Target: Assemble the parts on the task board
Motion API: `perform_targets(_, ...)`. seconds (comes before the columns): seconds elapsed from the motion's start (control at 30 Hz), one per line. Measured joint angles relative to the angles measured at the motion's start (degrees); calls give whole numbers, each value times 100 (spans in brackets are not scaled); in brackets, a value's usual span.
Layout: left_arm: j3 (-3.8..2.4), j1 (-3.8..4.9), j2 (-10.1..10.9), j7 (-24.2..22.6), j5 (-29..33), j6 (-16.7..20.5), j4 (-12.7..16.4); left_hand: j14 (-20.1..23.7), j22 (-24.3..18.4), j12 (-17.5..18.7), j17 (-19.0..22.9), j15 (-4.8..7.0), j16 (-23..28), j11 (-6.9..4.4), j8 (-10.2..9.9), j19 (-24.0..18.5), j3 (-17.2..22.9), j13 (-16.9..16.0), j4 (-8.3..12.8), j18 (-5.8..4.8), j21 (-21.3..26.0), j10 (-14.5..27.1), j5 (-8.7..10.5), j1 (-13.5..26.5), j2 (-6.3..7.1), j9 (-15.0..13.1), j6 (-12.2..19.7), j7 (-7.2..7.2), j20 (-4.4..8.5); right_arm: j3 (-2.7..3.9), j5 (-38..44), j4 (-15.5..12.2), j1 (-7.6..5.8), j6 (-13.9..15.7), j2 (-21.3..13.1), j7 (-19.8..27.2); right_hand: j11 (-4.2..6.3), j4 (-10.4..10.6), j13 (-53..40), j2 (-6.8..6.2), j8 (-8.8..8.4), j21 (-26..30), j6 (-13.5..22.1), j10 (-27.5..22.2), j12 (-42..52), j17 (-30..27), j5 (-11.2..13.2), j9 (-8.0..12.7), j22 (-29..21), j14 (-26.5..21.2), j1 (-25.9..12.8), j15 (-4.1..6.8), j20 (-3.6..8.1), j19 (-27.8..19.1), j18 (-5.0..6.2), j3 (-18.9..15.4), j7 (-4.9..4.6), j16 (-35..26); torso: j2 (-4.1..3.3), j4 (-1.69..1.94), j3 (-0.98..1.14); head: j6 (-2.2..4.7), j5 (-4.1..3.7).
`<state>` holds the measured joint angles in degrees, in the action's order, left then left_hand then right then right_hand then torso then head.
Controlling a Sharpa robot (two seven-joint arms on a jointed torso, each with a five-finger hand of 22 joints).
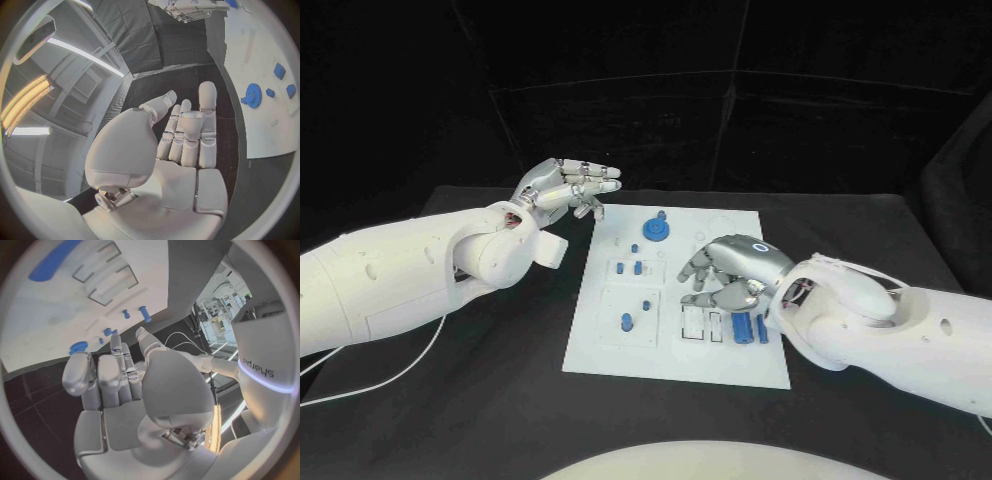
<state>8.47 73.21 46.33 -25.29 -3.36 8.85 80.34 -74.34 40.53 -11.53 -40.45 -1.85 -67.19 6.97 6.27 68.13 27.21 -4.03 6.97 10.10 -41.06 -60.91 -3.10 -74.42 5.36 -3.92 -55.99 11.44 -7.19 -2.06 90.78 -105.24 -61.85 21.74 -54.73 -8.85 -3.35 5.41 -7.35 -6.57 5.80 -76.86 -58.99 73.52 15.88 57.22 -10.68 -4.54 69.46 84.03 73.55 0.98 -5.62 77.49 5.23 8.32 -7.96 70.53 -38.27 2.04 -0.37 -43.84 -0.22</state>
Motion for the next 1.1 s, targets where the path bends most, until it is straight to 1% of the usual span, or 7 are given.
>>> perform_targets(0.13, 1, 0, 10, 3, 0, 0, 14, 0, 0, 0, 0, 0, 0, 0, 0, 0, 0, 0, 0, 0, 0, 0, 0, 0, 0, 0, 0, 0, 0, 0, -569, -168, -23, -39, -566, -299, 165, 382, -461, -102, 137, -315, -121, 562, 545, 365, -286, -27, 441, 0, -420, 120, 152, 271, -51, -417, 121, 286, 4, -22, -3, 36, -105)
perform_targets(0.17, 1, 0, 11, 4, 0, 0, 15, 0, 0, 0, 0, 0, 0, 0, 0, 0, 0, 0, 0, 0, 0, 0, 0, 0, 0, 0, 0, 0, 0, 0, -667, -203, -26, -55, -655, -388, 193, 478, -607, -96, 184, -382, -149, 606, 689, 448, -318, -39, 509, 0, -483, 142, 181, 317, -128, -513, 148, 351, 6, -29, -4, 43, -127)
perform_targets(0.23, 5, 0, 14, 5, 0, 0, 20, 0, 0, 0, 0, 0, 0, 0, 0, 0, 0, 0, 0, 0, 0, 0, 0, 0, 0, 0, 0, 0, 0, -2, -832, -273, -31, -91, -798, -607, 229, 674, -1104, -83, 305, -496, -161, 585, 1110, 617, -320, -87, 547, -6, -486, 175, 247, 384, -127, -776, 196, 485, 7, -40, -4, 52, -155)
perform_targets(0.4, 7, 0, 15, 8, 0, -1, 34, 0, 0, 0, -1, 0, 0, 0, 0, 0, 0, 0, 0, 0, 0, 0, 0, 0, 0, 0, 0, 0, 0, -7, -958, -419, -14, -172, -1035, -1140, 274, 1067, -2903, 51, 594, -568, -122, 333, 2580, 786, -319, -233, 549, 10, -334, 193, 237, 412, -126, -1293, 234, 613, 9, -77, -2, 56, -200)
perform_targets(0.6, 10, 0, 42, 10, 0, -2, 54, 0, 0, 0, 8, 0, 0, 0, 0, 0, 0, 0, 0, 0, 0, 0, 0, 0, 0, 0, 0, 0, 0, -23, -920, -494, 60, -286, -1099, -1703, 274, 1124, -3982, 53, 796, -579, -95, 333, 3427, 892, -349, -382, 549, 10, -339, 193, 257, 432, -126, -1636, 261, 679, 15, -86, -5, 54, -256)
perform_targets(0.83, 12, -1, 50, 11, 0, -3, 68, 0, 1, 0, 8, 0, 0, 0, 0, 0, 0, 0, 0, 0, 0, 0, 0, 0, 0, 0, 0, 0, 0, -44, -776, -453, 165, -438, -957, -2021, 275, 1133, -4221, 80, 846, -579, -54, 292, 3535, 931, -349, -447, 548, 10, -366, 193, 257, 432, -125, -1705, 259, 715, 15, -80, -7, 58, -288)
perform_targets(1.1, 13, -1, 66, 12, 0, -4, 71, 0, 1, 0, 7, 0, 0, 0, 0, 0, 0, 0, 0, 0, 0, 0, 0, 0, 0, 0, 0, 0, 0, -70, -583, -328, 275, -642, -793, -2181, 274, 1142, -4482, 115, 928, -606, -37, 292, 3735, 966, -349, -522, 547, 10, -466, 192, 257, 431, -125, -1777, 276, 737, 13, -72, -8, 38, -276)
